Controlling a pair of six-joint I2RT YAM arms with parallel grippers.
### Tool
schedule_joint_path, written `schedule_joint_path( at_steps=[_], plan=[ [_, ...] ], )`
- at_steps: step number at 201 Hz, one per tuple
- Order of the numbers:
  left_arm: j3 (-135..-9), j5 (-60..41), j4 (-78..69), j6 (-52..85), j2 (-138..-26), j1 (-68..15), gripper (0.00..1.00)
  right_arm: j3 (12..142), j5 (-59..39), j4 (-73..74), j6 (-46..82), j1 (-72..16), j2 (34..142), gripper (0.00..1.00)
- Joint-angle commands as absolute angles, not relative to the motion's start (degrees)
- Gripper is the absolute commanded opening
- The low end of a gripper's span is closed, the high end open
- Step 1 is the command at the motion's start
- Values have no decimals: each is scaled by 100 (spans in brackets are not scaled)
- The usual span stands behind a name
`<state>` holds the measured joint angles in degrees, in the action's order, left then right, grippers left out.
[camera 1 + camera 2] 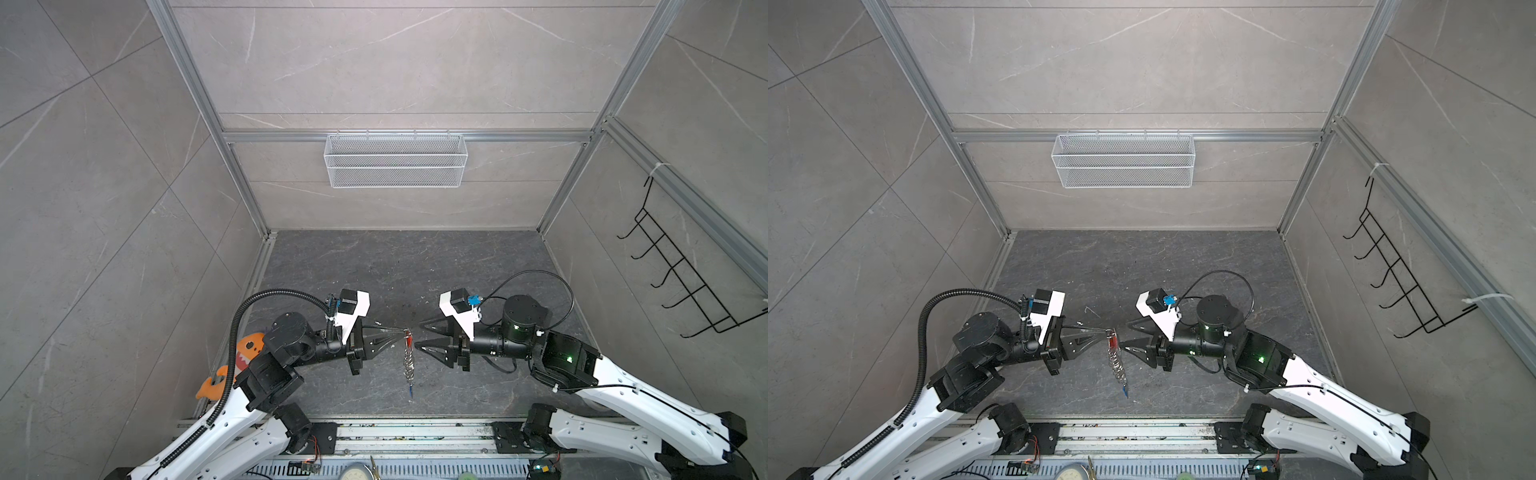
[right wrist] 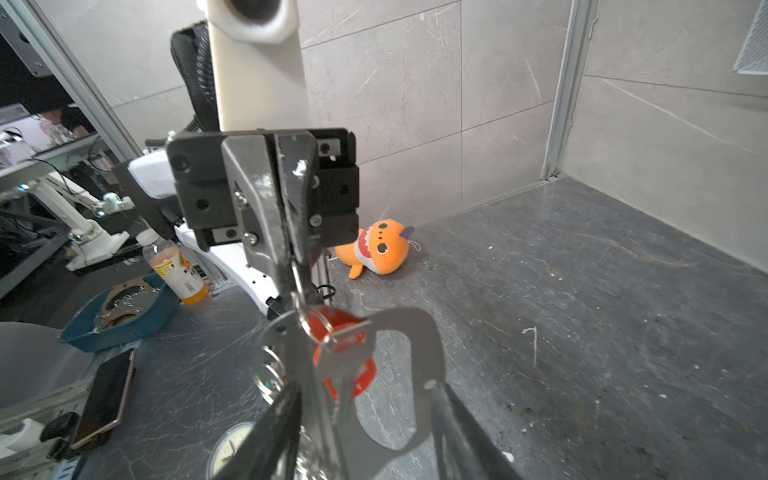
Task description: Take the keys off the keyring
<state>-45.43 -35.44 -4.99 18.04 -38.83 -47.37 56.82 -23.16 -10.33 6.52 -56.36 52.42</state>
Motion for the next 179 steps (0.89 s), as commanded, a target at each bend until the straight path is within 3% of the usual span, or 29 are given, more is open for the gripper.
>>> schedule_joint_path(
  at_steps=[1,94,136,179],
  plan=[
    [-4558,-3595,-1057,1939,-3858,-4771,0,5607,-2549,-587,707,-5680,5313,56],
    [-4521,-3631,-1248,2108,-3928,-4766,0,5623,-2373,-457,802,-5775,5585,46],
    [-4466,-3472,-1234,2107,-3839,-4766,0,5630,-2239,-524,800,-5810,5581,33],
    [-4348,-3208,-1294,2122,-3705,-4770,0,5606,-1998,-690,750,-5875,5544,12]
  ],
)
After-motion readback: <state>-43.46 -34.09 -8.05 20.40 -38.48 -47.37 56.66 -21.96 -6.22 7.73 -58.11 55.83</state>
